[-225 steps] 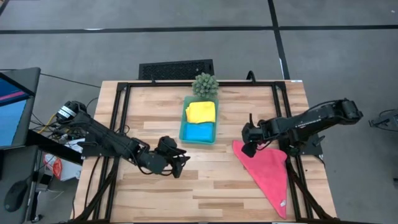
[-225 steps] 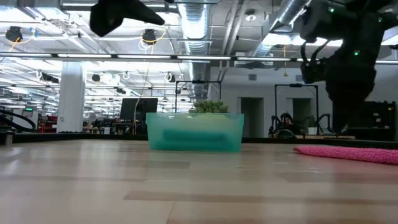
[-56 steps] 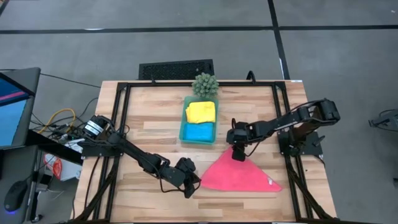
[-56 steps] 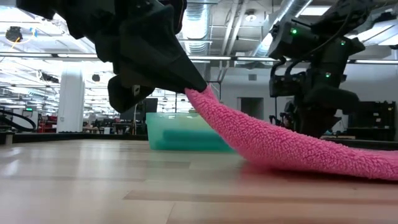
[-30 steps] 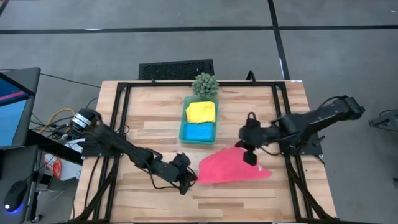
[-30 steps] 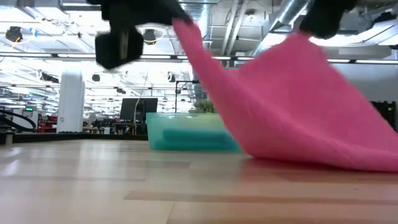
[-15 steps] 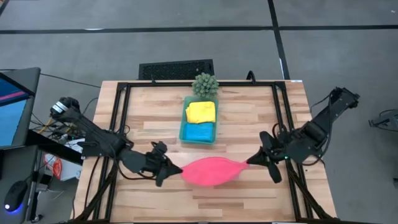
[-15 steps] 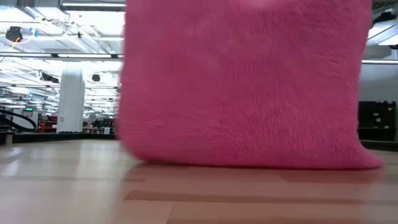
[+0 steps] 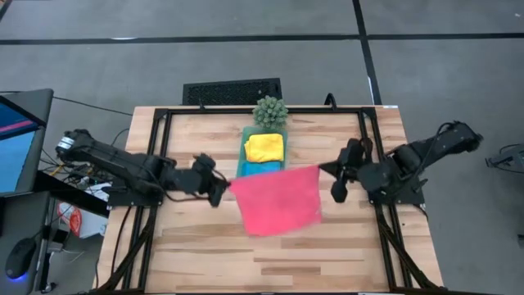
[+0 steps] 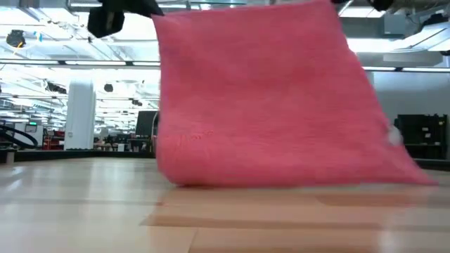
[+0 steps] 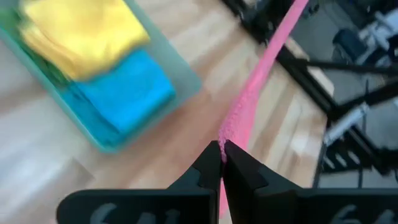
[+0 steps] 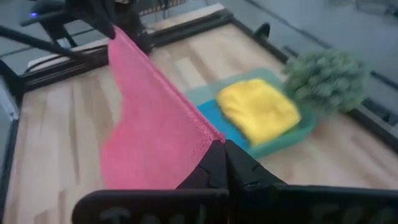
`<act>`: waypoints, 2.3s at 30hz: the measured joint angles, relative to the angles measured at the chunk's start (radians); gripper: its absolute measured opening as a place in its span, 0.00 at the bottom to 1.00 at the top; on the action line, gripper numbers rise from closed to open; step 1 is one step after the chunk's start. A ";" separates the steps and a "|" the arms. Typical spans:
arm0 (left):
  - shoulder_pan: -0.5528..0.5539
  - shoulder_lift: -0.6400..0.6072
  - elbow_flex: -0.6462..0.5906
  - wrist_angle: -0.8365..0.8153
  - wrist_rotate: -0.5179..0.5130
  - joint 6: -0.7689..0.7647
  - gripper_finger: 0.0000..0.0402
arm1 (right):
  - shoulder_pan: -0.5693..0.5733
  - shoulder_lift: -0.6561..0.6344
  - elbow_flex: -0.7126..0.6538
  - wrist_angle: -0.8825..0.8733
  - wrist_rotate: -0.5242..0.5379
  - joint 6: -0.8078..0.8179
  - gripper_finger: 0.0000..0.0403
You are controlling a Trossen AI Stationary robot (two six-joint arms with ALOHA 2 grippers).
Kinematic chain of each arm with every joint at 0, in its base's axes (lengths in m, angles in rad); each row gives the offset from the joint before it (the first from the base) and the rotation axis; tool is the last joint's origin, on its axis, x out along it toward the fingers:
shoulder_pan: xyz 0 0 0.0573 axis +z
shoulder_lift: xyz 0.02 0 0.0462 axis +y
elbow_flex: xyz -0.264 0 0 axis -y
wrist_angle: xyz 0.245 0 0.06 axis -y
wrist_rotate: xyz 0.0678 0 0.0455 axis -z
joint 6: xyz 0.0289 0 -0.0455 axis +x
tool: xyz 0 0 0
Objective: Fold microfiber towels
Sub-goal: Fold the pink micro fiber cloth
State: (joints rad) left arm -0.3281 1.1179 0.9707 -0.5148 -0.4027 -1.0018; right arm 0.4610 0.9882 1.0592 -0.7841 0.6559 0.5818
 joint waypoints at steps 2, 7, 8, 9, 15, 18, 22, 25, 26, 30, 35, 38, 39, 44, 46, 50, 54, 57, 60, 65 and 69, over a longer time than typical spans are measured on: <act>0.039 -0.034 0.000 0.003 0.000 0.040 0.00 | -0.027 0.000 0.024 0.000 0.002 -0.049 0.00; 0.073 -0.076 0.063 -0.039 0.001 0.113 0.00 | -0.036 0.000 0.079 0.002 0.012 -0.093 0.00; 0.068 -0.075 0.082 -0.049 0.002 0.122 0.00 | -0.026 0.000 0.087 0.003 0.012 -0.093 0.00; 0.058 -0.075 0.097 -0.062 0.004 0.126 0.00 | -0.010 -0.001 0.091 0.005 0.009 -0.089 0.00; -0.060 -0.022 0.124 -0.074 0.034 0.091 0.00 | 0.174 0.046 0.079 0.002 0.004 0.092 0.00; -0.142 0.041 0.124 -0.072 0.041 0.026 0.00 | 0.292 0.122 0.076 0.000 0.004 0.214 0.00; -0.252 0.156 0.124 -0.061 0.042 -0.081 0.00 | 0.422 0.256 0.077 0.000 0.004 0.397 0.00; -0.324 0.260 0.124 -0.014 0.054 -0.148 0.00 | 0.491 0.374 0.077 0.025 0.005 0.537 0.00; -0.342 0.291 0.124 0.008 0.066 -0.167 0.00 | 0.511 0.413 0.077 0.039 0.004 0.582 0.00; -0.398 0.410 0.123 0.115 0.122 -0.245 0.00 | 0.573 0.549 0.077 0.150 -0.005 0.701 0.01; -0.414 0.503 0.123 0.186 0.133 -0.260 0.00 | 0.588 0.650 0.077 0.183 -0.028 0.818 0.01; -0.392 0.523 0.123 0.163 0.133 -0.260 0.00 | 0.556 0.667 0.077 0.145 -0.077 0.835 0.01; -0.385 0.523 0.123 0.141 0.128 -0.259 0.00 | 0.540 0.668 0.077 0.128 -0.091 0.836 0.01; -0.331 0.512 0.122 0.079 0.107 -0.212 0.00 | 0.451 0.660 0.077 0.025 -0.113 0.776 0.01; -0.312 0.511 0.122 0.072 0.107 -0.169 0.00 | 0.414 0.660 0.077 -0.003 -0.130 0.734 0.01; -0.279 0.515 0.122 0.031 0.108 -0.118 0.00 | 0.344 0.663 0.077 -0.022 -0.165 0.645 0.01; -0.259 0.515 0.122 -0.021 0.104 -0.101 0.00 | 0.290 0.663 0.077 -0.034 -0.173 0.590 0.01; -0.249 0.516 0.122 -0.046 0.084 -0.080 0.00 | 0.259 0.663 0.077 -0.046 -0.205 0.549 0.01; -0.236 0.516 0.122 -0.049 0.076 -0.057 0.00 | 0.242 0.663 0.077 -0.048 -0.229 0.519 0.01; -0.217 0.521 0.122 -0.051 0.053 -0.030 0.00 | 0.217 0.663 0.077 -0.083 -0.237 0.509 0.02; -0.208 0.522 0.122 -0.061 0.029 -0.029 0.00 | 0.194 0.663 0.076 -0.110 -0.239 0.504 0.02</act>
State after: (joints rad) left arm -0.5358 1.6402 1.0924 -0.5754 -0.3738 -1.0306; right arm 0.6553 1.6512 1.1355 -0.8937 0.4164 1.0860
